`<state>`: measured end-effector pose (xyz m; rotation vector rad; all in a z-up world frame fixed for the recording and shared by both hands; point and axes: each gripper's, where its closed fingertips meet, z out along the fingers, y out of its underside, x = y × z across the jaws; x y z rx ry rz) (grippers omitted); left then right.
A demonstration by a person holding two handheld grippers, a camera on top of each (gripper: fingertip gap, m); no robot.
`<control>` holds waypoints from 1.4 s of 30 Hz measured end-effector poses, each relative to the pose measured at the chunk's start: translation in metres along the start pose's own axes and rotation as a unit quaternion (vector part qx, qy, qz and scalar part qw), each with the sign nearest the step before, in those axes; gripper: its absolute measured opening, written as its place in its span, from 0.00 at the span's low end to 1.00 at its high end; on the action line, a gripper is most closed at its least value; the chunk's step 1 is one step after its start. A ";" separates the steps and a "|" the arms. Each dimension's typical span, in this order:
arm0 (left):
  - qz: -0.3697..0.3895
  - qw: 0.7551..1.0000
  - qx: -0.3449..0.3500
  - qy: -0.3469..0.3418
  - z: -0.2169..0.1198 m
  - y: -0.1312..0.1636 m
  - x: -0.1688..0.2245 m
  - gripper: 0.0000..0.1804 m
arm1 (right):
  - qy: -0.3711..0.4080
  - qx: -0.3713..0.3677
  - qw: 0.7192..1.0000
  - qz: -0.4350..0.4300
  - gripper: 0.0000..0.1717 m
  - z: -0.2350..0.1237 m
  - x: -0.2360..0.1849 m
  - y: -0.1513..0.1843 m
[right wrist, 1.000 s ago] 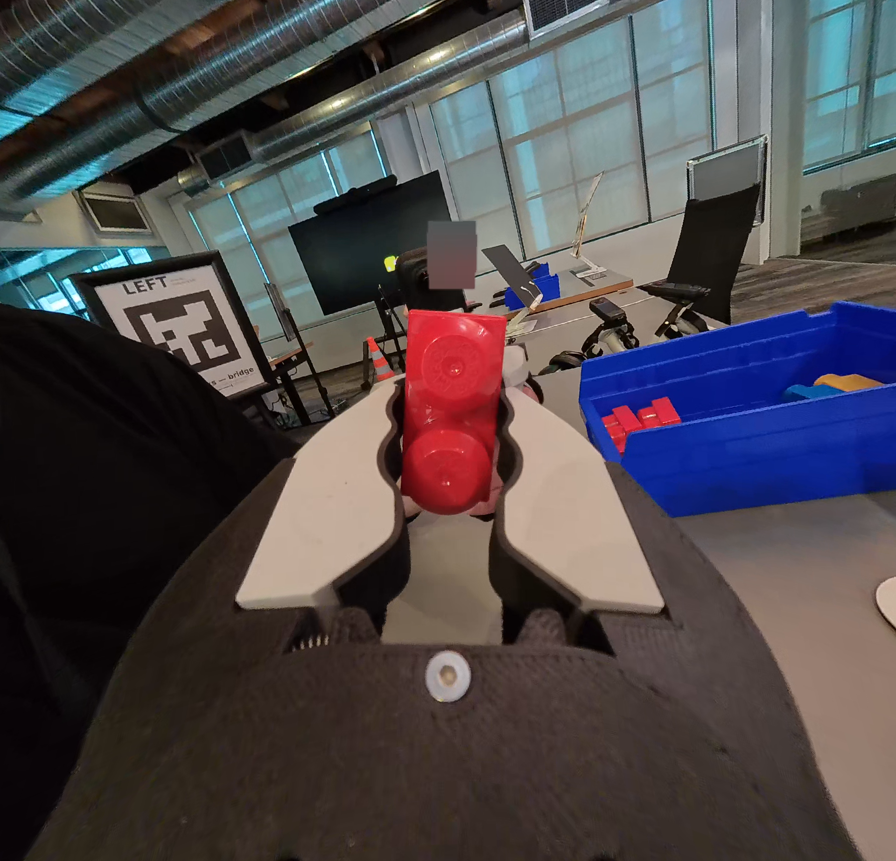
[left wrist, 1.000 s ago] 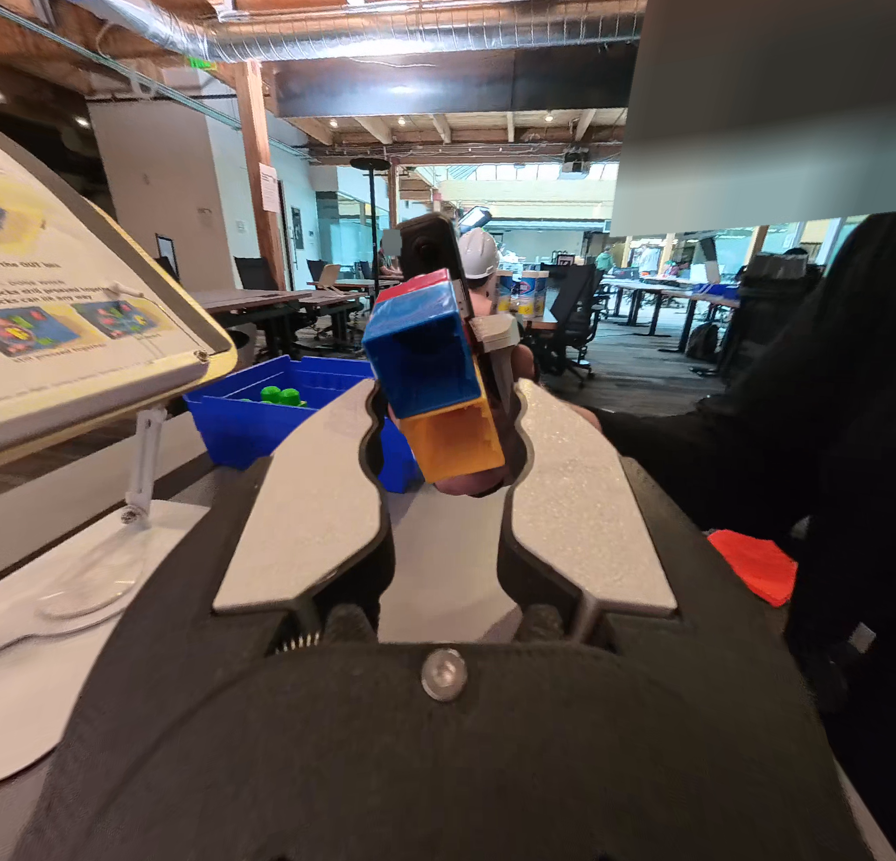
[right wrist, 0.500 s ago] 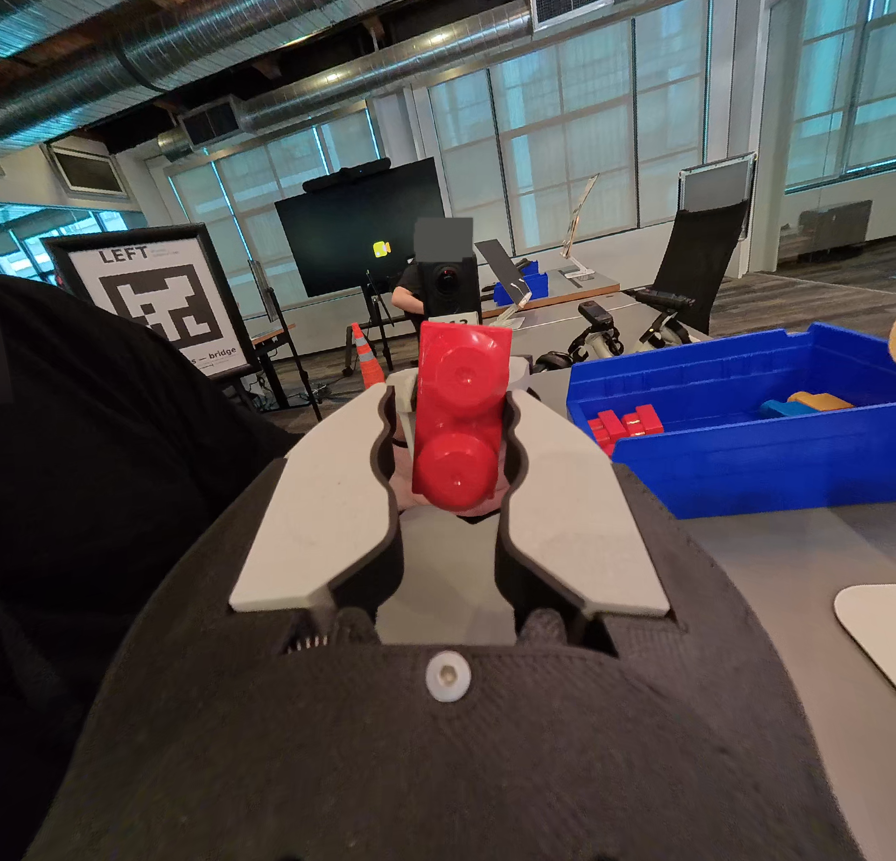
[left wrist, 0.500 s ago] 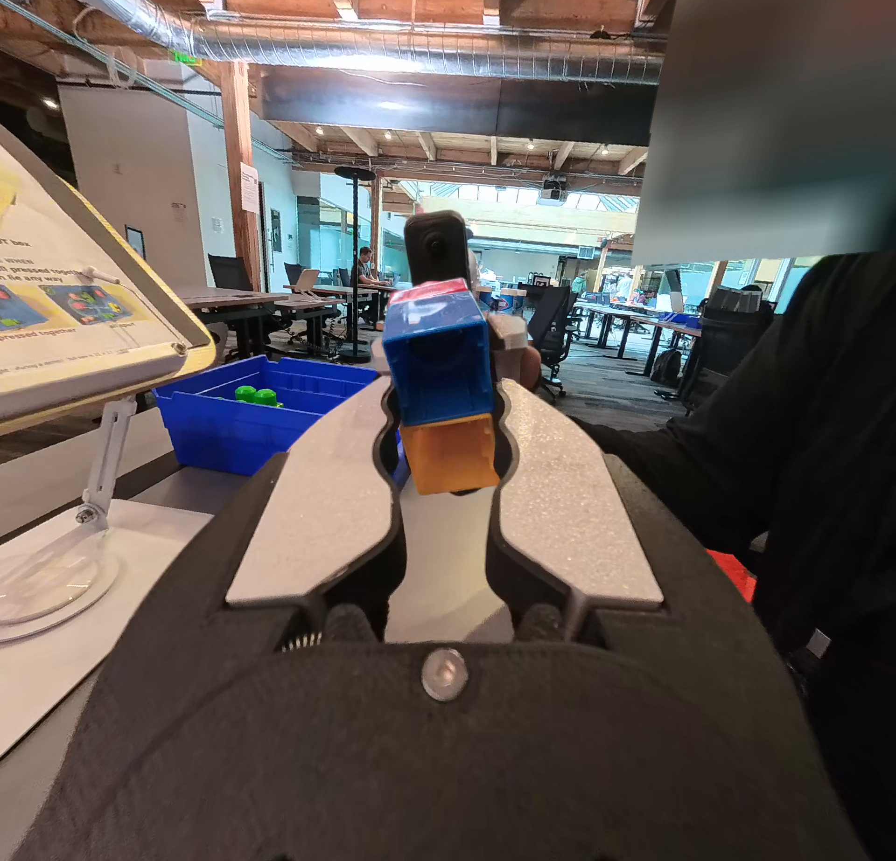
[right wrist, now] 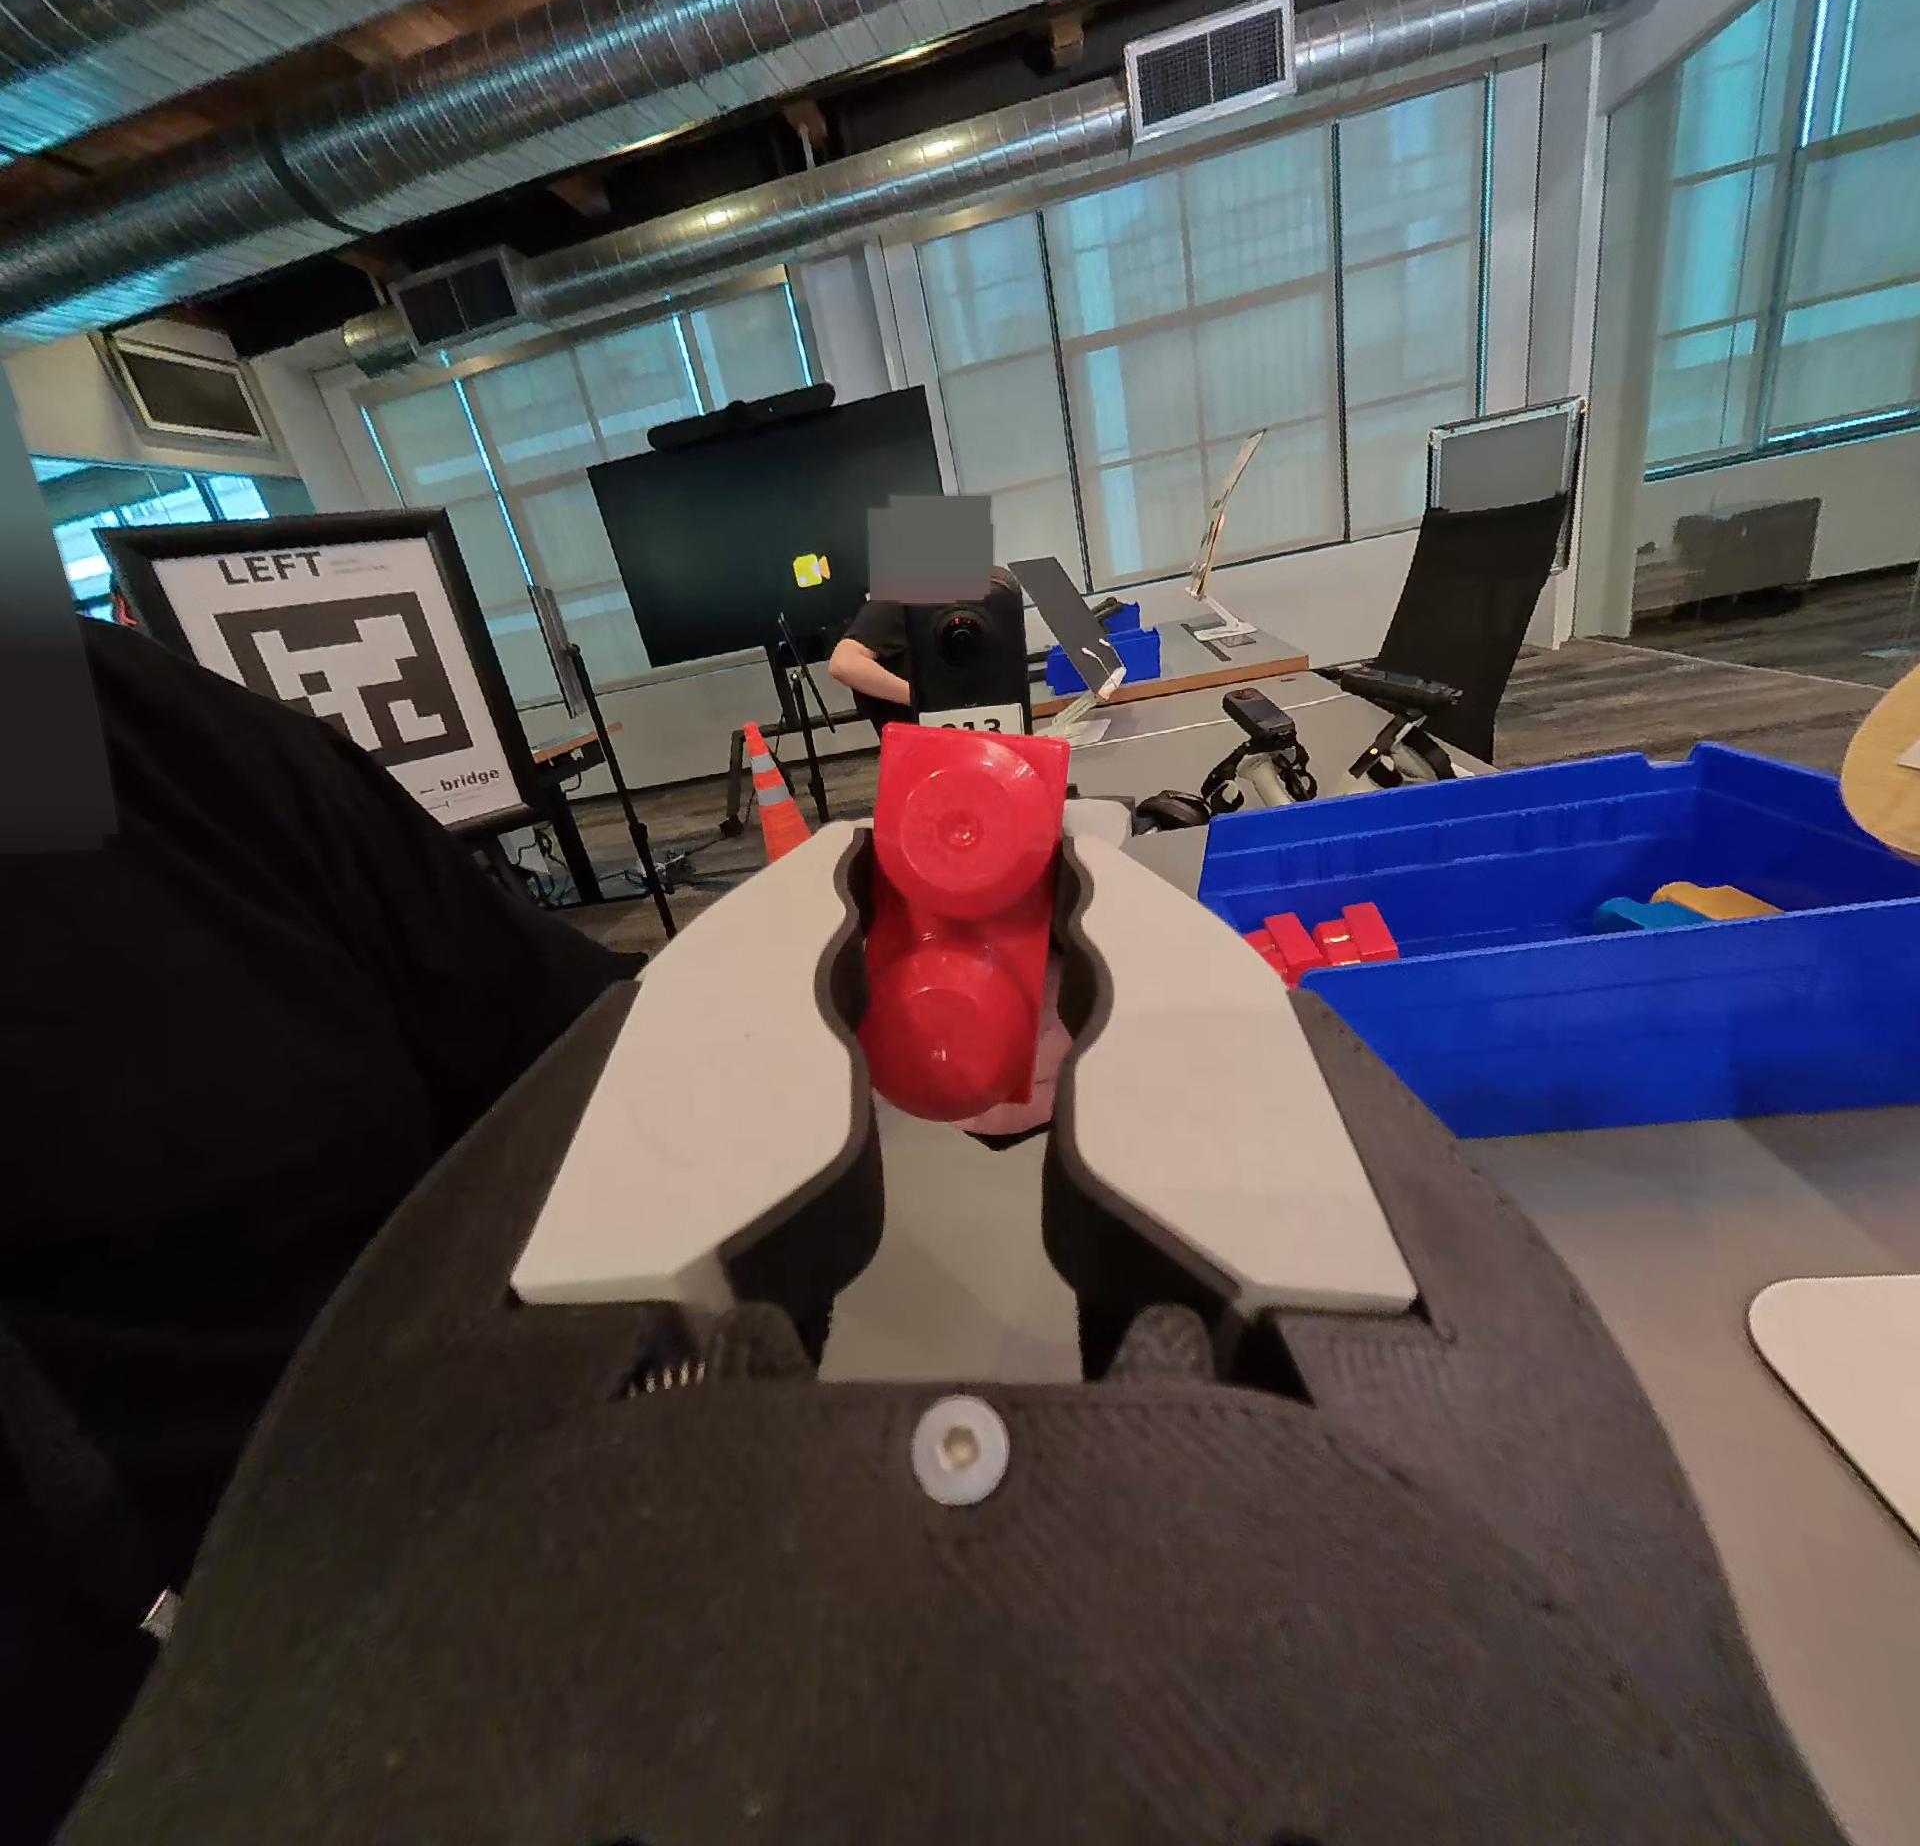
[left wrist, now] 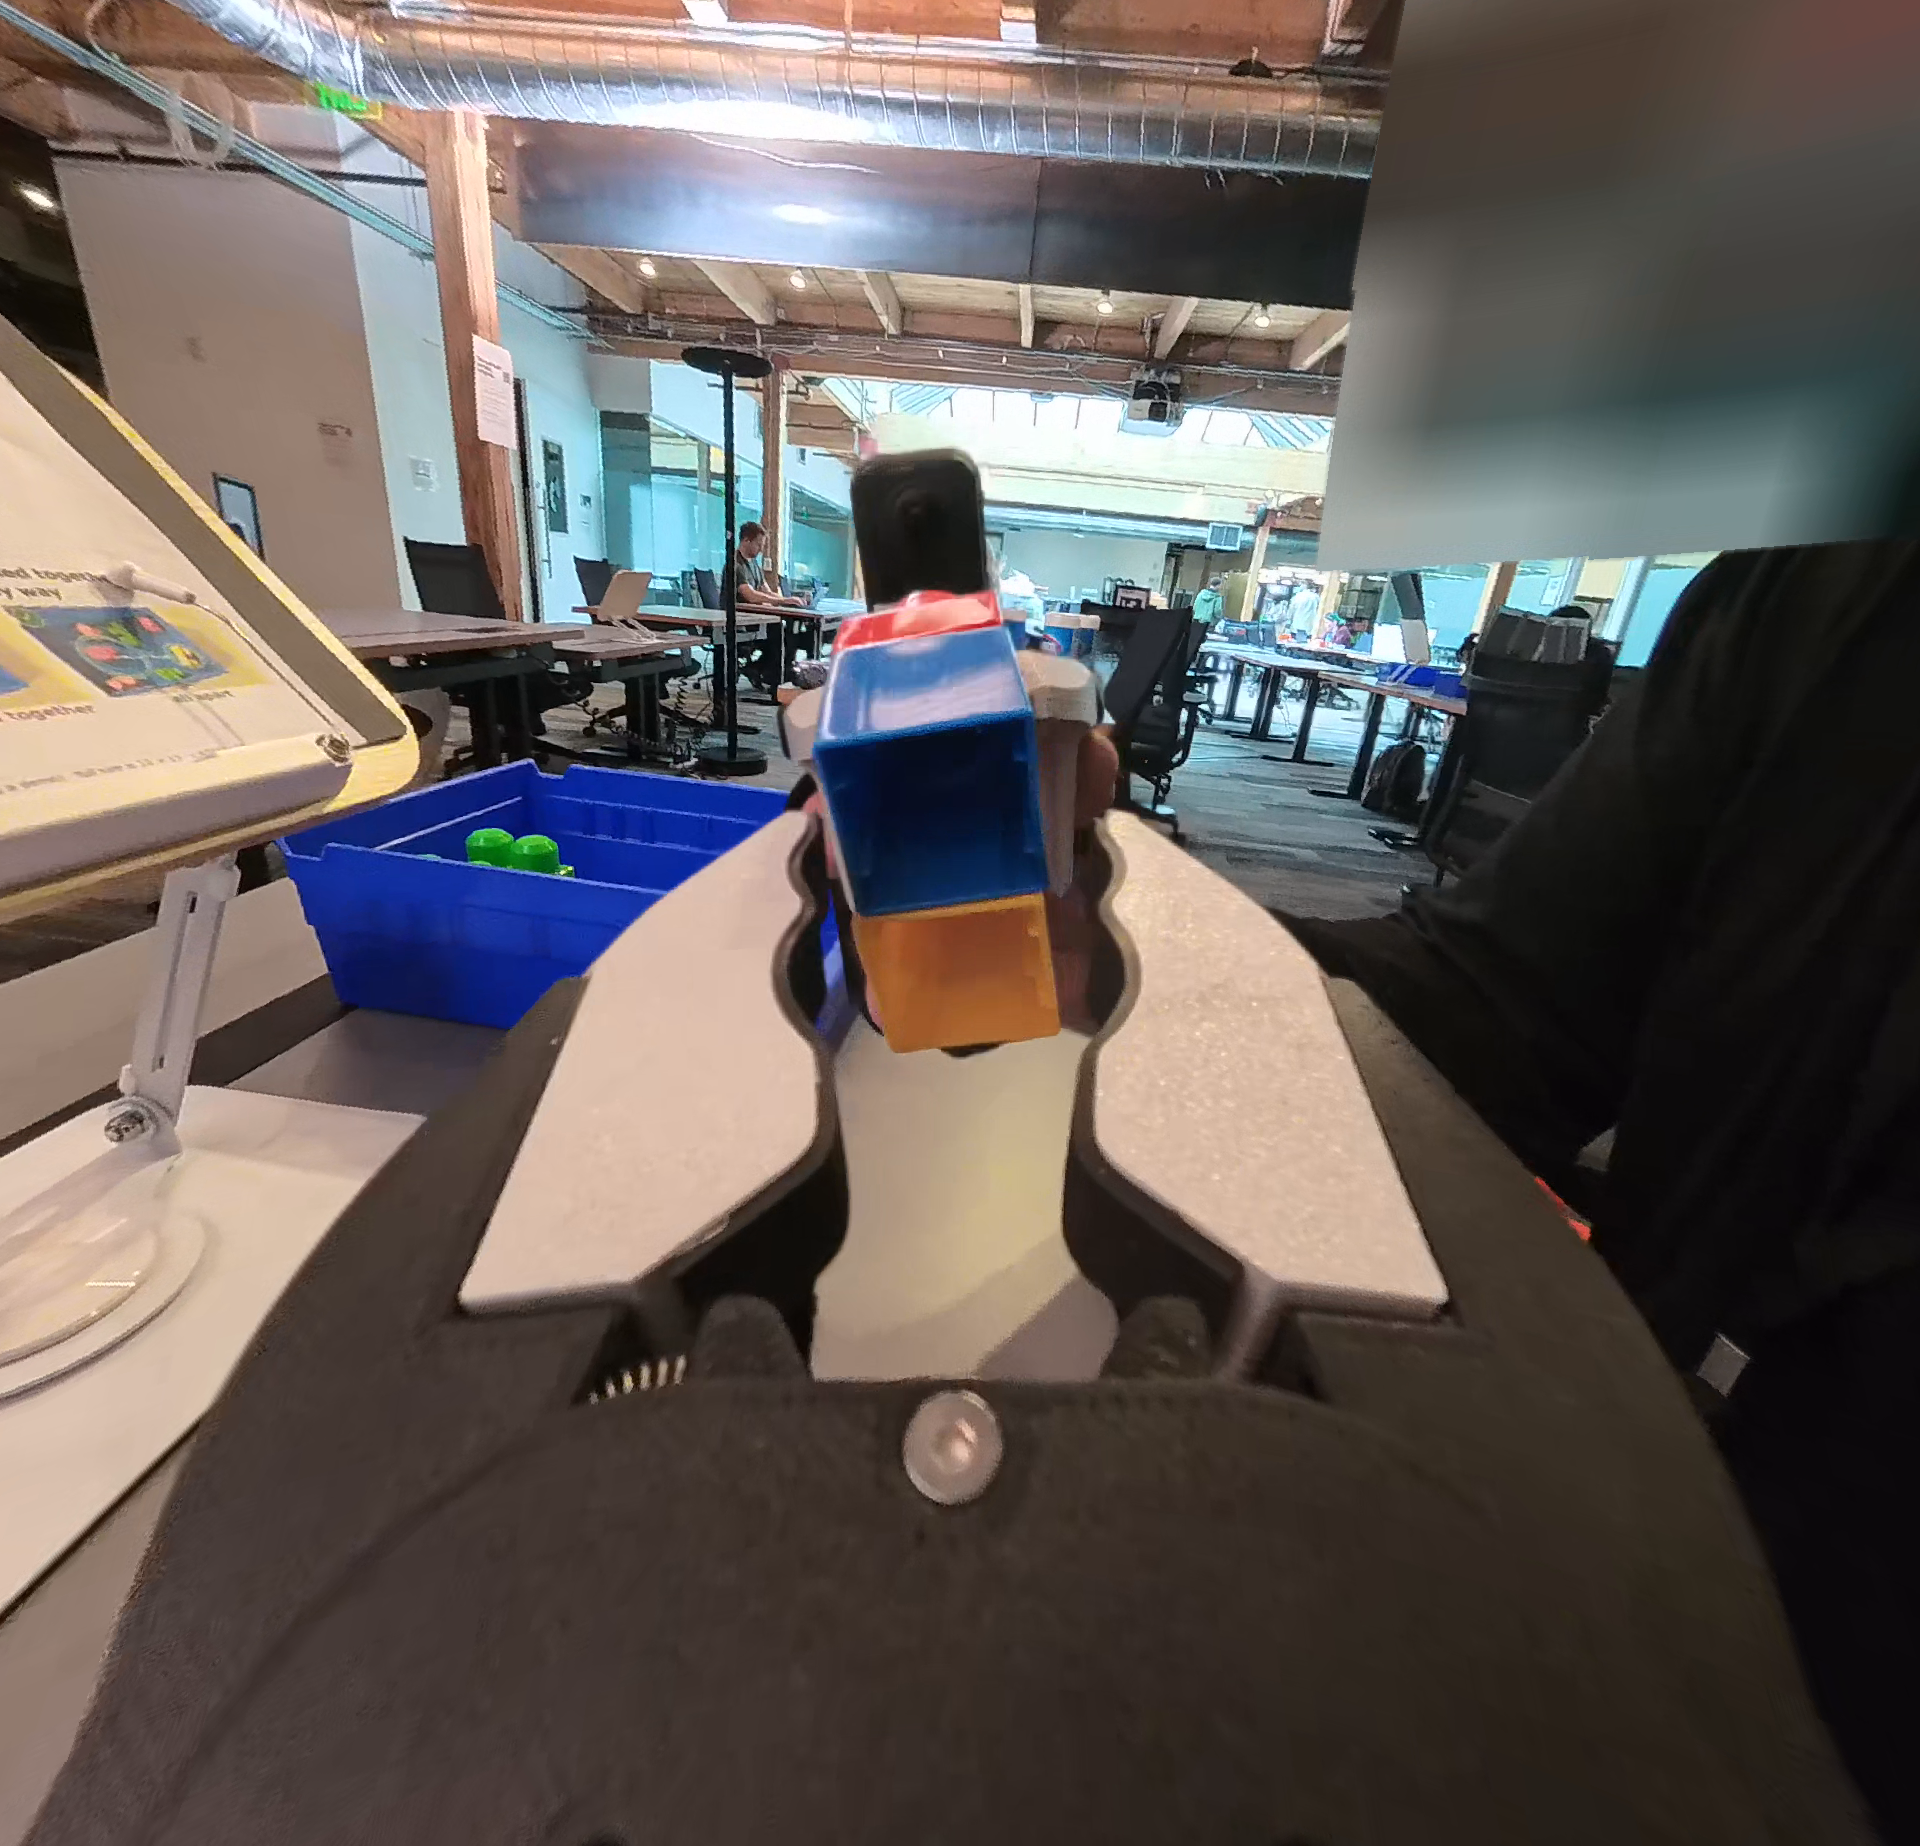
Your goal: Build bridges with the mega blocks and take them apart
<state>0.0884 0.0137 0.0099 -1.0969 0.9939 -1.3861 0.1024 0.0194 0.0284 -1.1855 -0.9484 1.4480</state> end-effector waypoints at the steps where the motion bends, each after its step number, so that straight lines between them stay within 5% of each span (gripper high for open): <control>1: 0.000 1.000 0.005 -0.002 -0.001 -0.002 0.000 0.27 | 0.001 0.003 1.000 -0.002 0.19 -0.001 0.000 -0.001; 8: 0.002 1.000 0.026 0.004 -0.005 -0.011 0.003 0.20 | -0.005 -0.030 0.999 -0.028 0.19 0.006 -0.006 0.010; 31: 0.001 0.999 -0.029 0.016 -0.009 -0.006 0.006 0.19 | -0.001 -0.146 0.987 -0.065 0.20 0.008 -0.006 0.033; 42: -0.064 0.997 0.035 -0.014 -0.013 -0.010 -0.014 0.19 | 0.012 -0.109 0.994 0.014 0.26 0.003 0.011 0.037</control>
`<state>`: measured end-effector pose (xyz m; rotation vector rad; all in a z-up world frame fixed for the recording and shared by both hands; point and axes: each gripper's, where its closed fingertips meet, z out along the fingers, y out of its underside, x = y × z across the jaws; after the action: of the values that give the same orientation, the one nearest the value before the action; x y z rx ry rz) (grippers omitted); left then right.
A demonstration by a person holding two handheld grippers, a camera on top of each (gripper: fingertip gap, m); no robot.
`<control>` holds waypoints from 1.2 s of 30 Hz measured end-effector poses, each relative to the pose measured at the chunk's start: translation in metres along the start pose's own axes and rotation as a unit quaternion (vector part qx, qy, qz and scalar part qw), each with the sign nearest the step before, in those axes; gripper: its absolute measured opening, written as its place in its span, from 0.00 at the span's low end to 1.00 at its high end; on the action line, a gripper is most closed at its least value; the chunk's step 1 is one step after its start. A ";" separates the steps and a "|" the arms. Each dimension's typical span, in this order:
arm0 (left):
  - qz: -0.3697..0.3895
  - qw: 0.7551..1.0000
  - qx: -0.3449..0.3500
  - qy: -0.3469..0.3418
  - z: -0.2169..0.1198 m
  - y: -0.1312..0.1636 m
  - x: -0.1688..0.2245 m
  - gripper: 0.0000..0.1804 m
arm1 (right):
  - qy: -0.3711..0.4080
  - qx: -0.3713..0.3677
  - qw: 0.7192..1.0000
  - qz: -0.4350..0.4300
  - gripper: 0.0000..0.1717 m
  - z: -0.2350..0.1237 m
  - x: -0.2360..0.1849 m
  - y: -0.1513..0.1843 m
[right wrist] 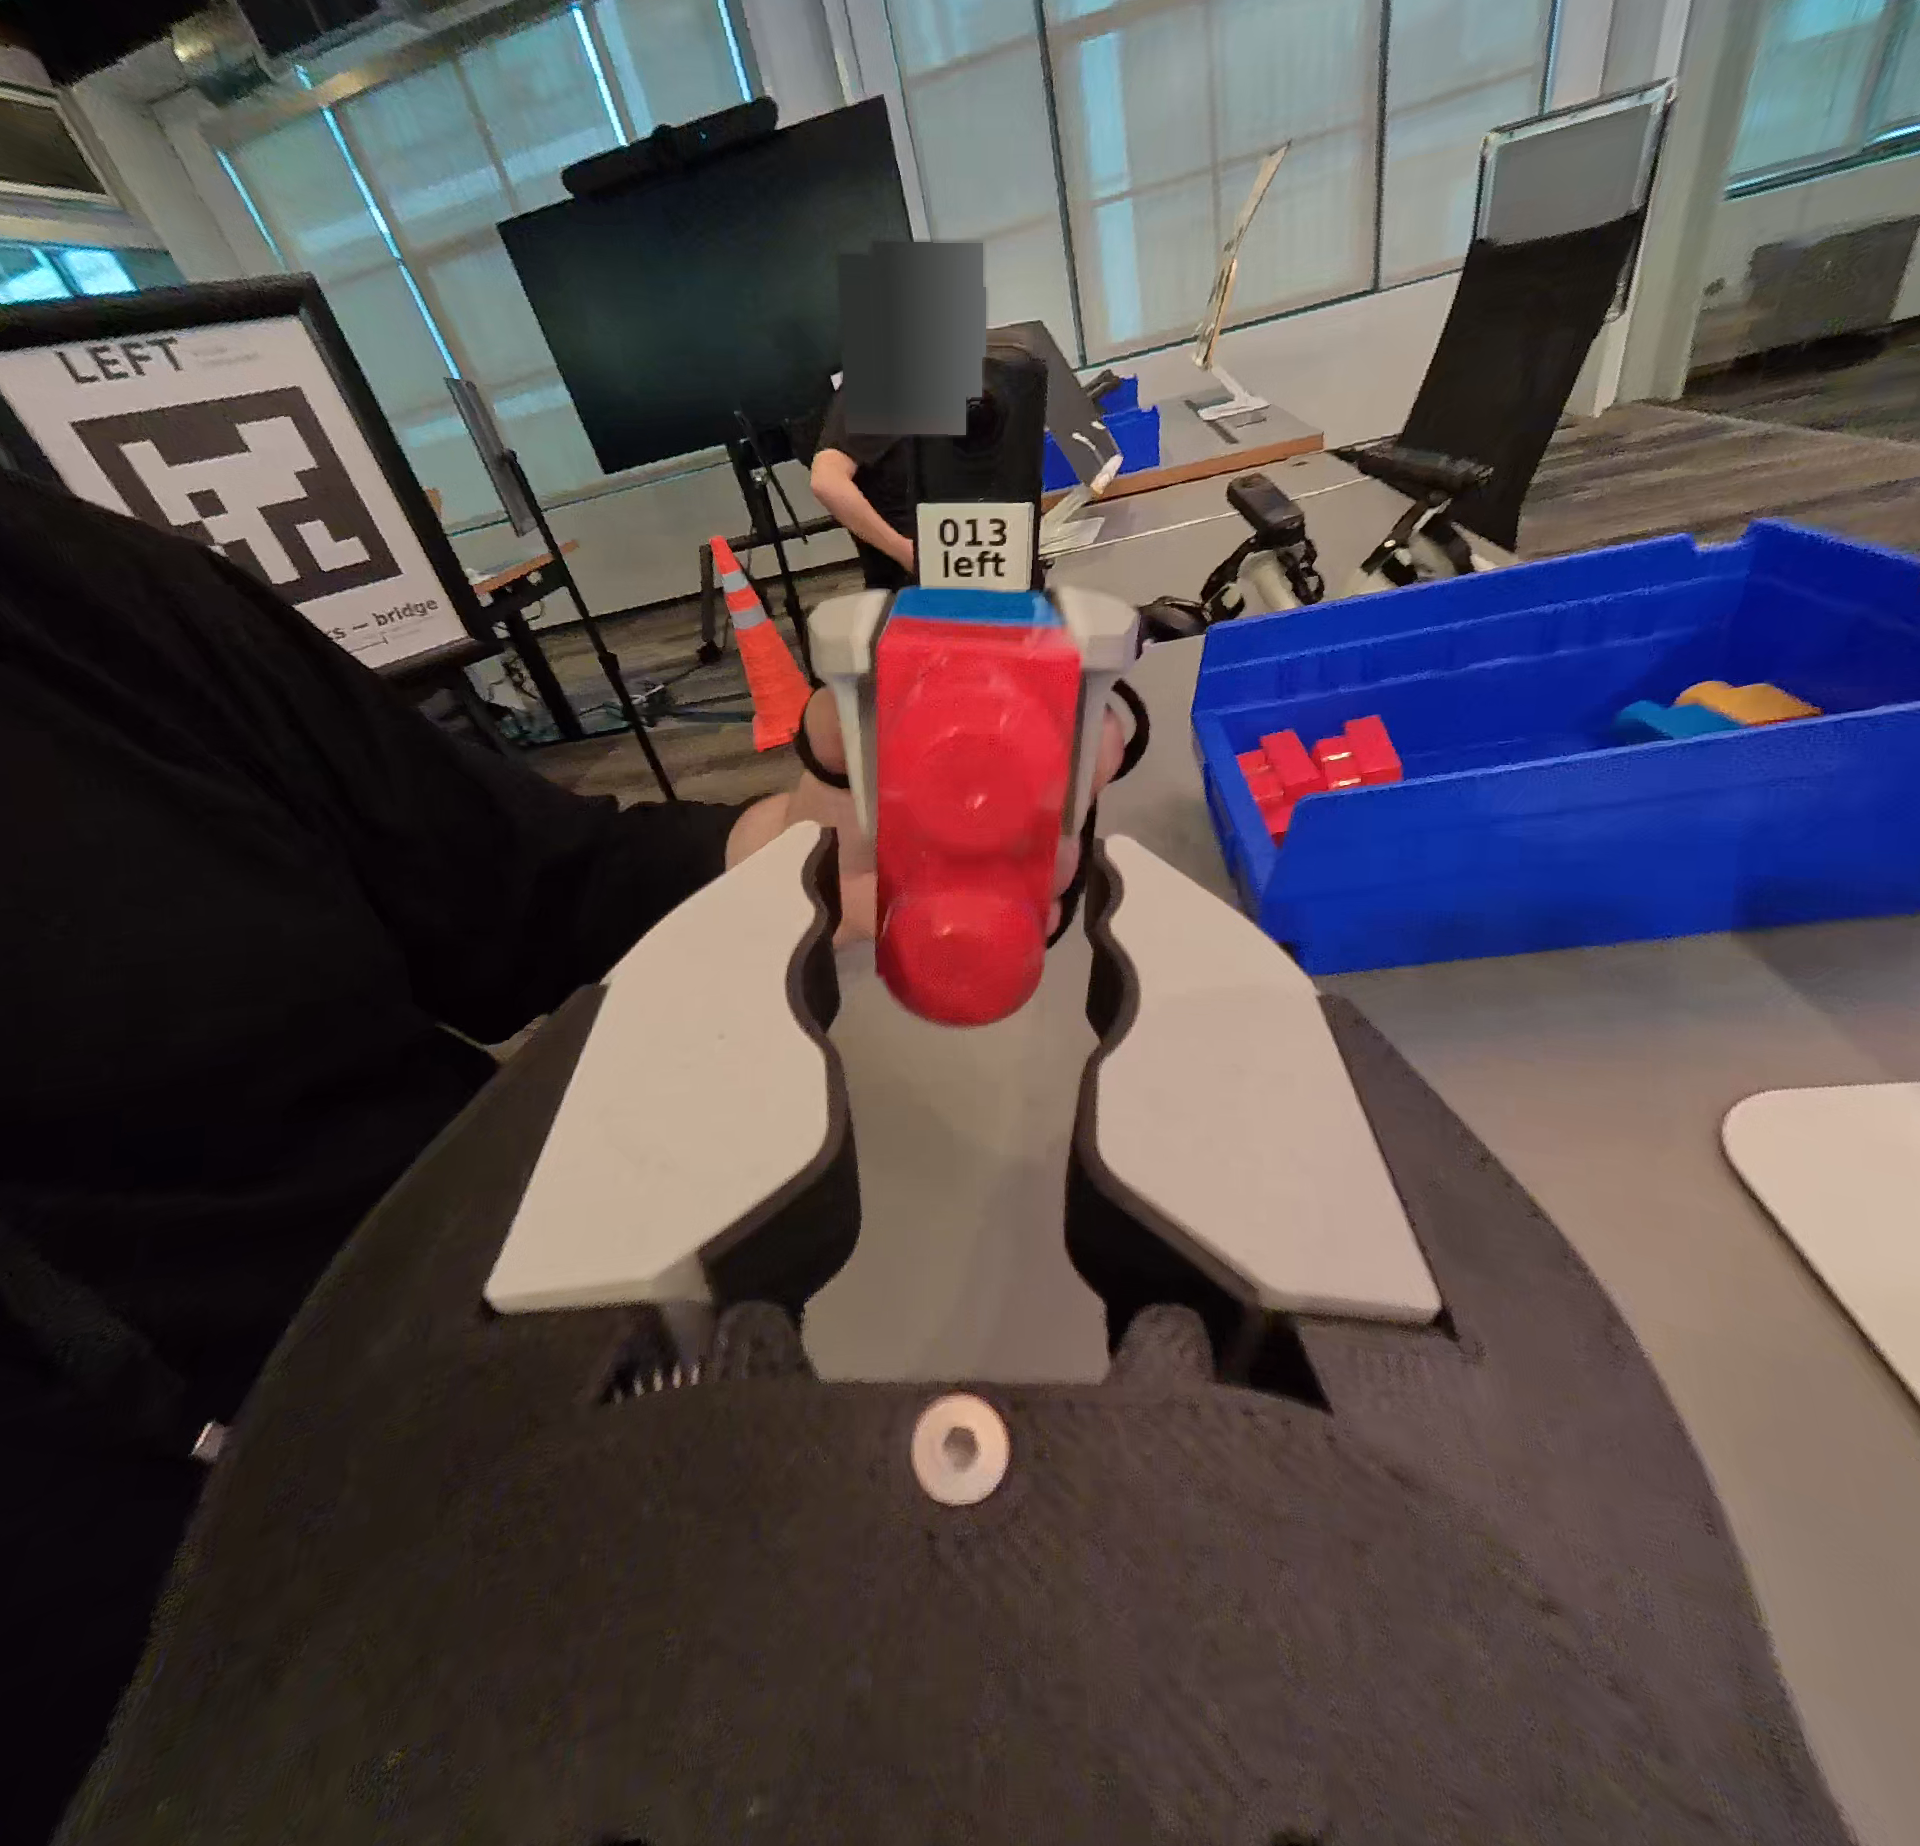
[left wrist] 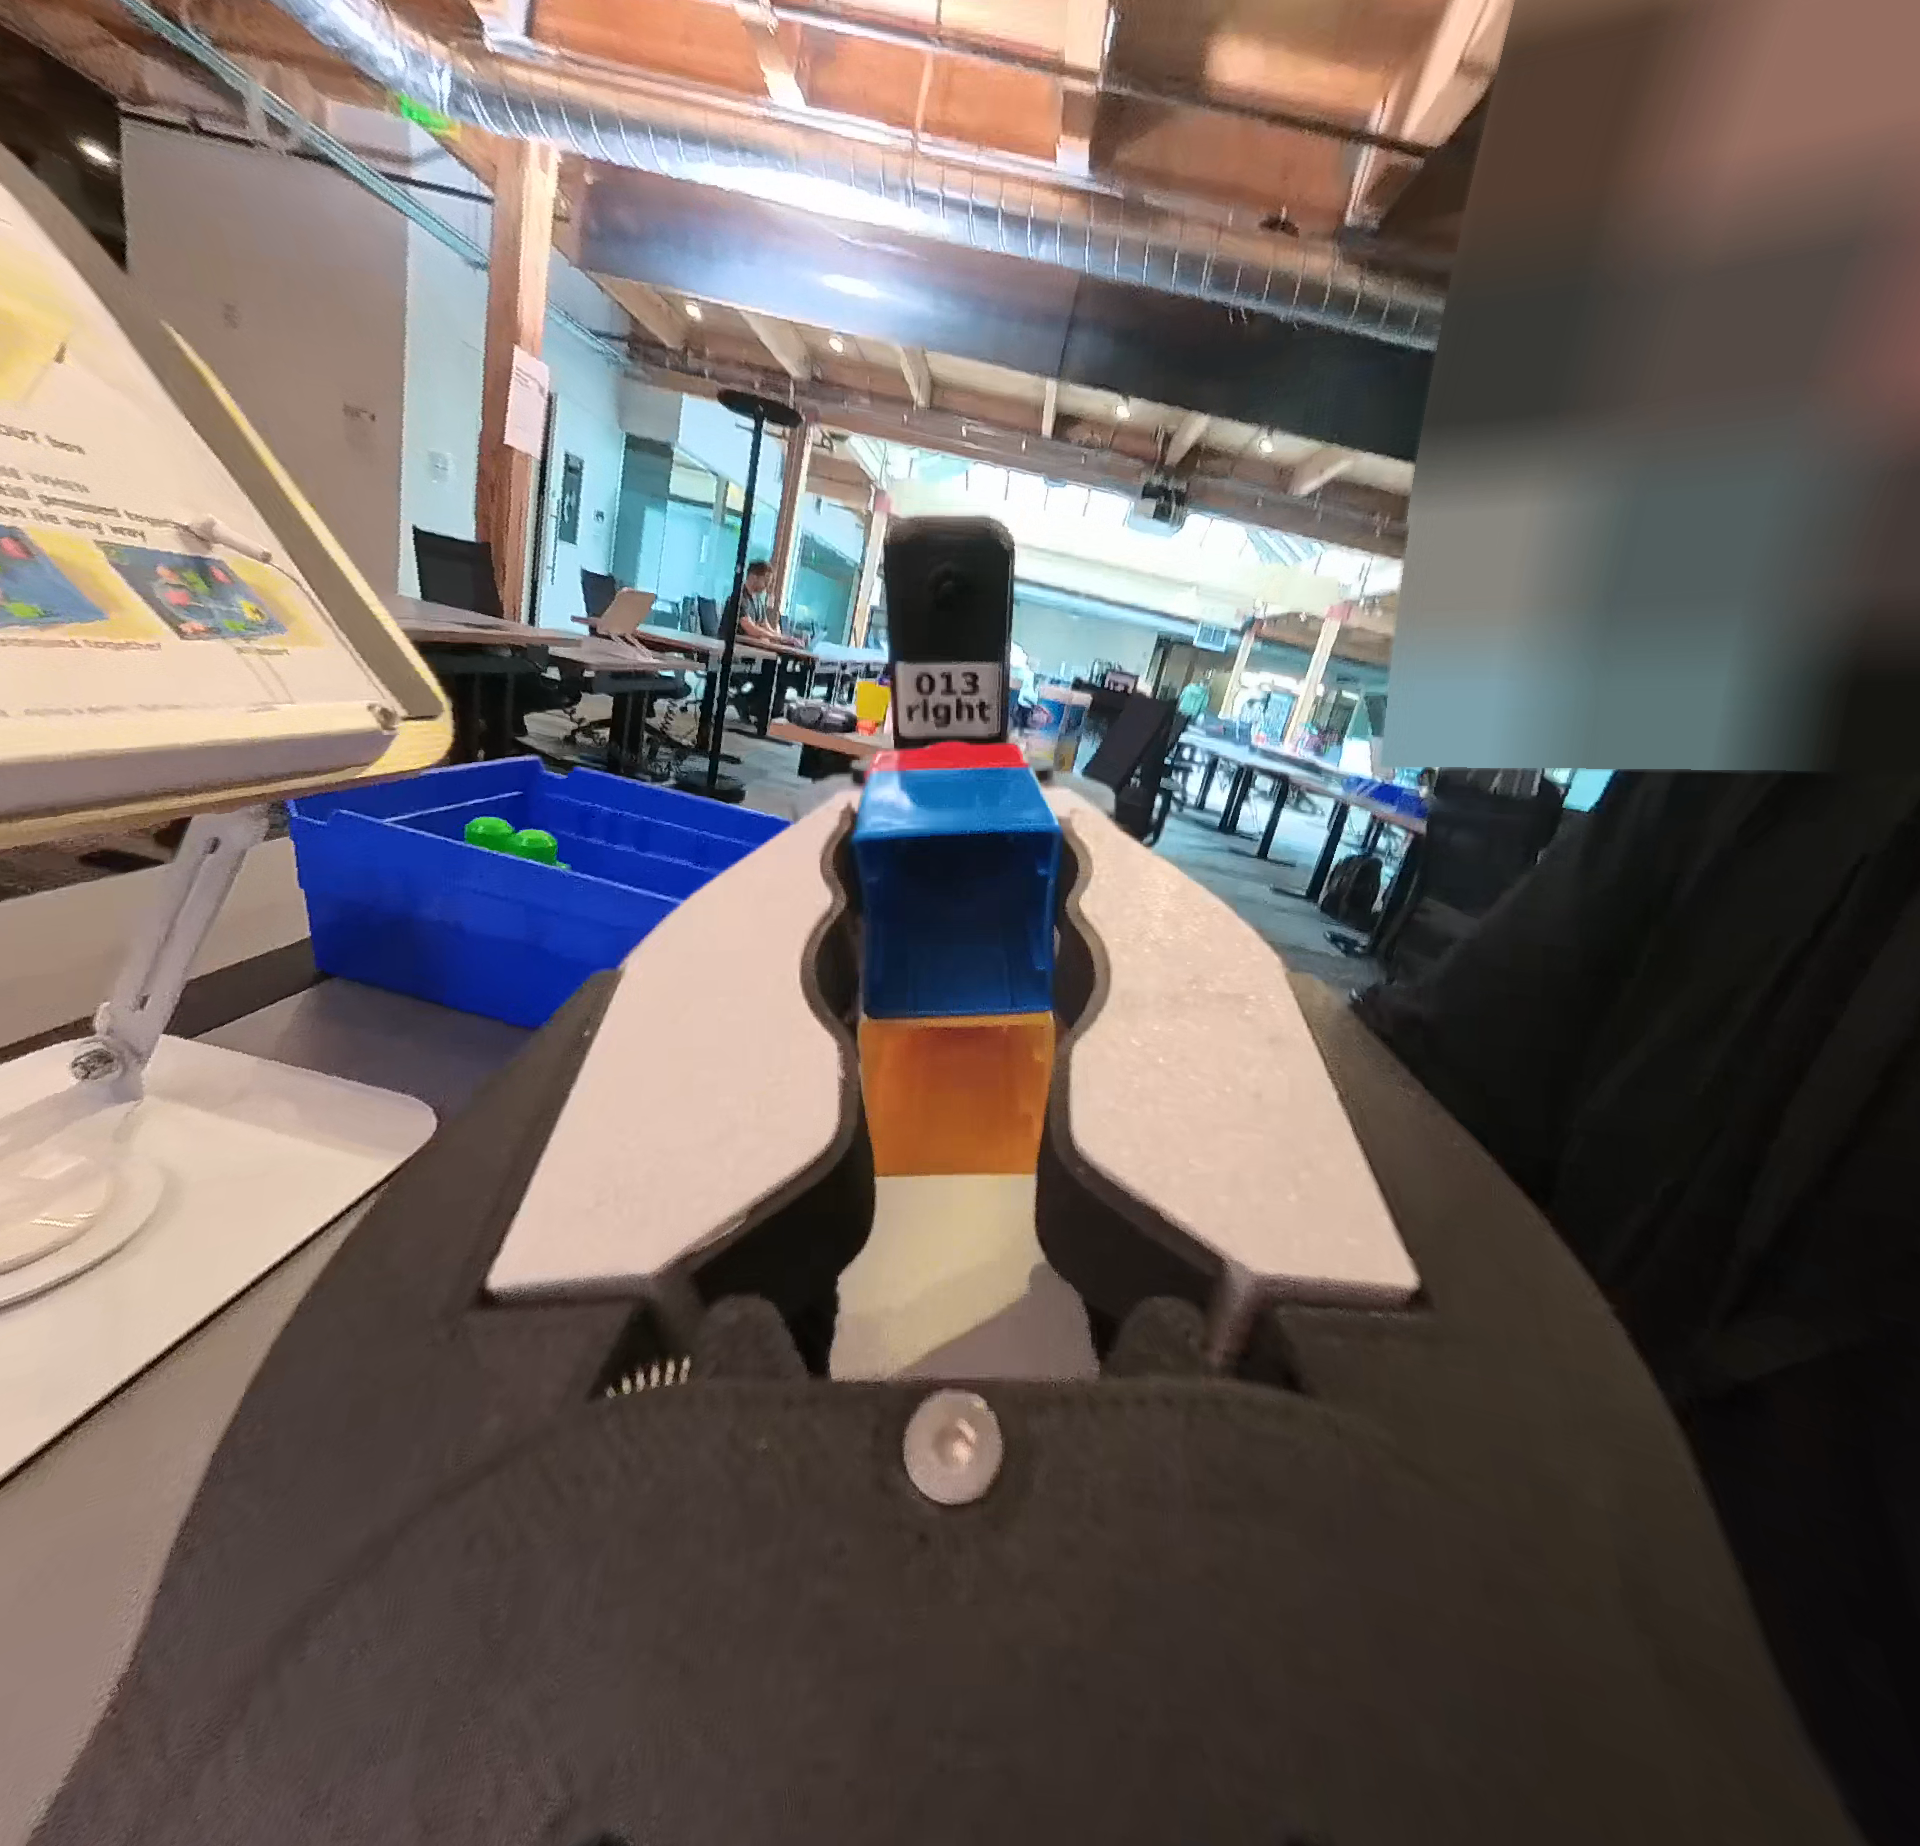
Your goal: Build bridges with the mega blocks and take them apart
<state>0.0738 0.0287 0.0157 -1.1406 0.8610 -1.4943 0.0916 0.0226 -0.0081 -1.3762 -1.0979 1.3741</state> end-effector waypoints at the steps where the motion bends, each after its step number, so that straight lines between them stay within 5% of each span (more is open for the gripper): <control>1: -0.001 1.000 0.004 -0.005 -0.001 -0.001 -0.002 0.19 | -0.008 -0.002 1.000 0.006 0.26 0.001 -0.001 0.003; 16: -0.005 1.000 0.024 0.000 -0.001 -0.006 -0.001 0.22 | -0.020 0.046 0.998 0.028 0.19 0.004 -0.001 -0.003; 23: -0.003 1.000 -0.025 0.004 0.000 0.006 -0.005 0.28 | -0.010 0.070 0.997 0.028 0.19 -0.009 0.004 -0.012; 36: -0.009 0.999 -0.044 0.024 0.008 0.020 0.004 0.20 | -0.004 0.052 0.999 0.004 0.20 -0.002 -0.003 -0.012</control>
<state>0.0874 0.0208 0.0007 -1.1829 0.9596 -1.5157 0.0931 0.0221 0.0046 -1.3017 -1.0124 1.4230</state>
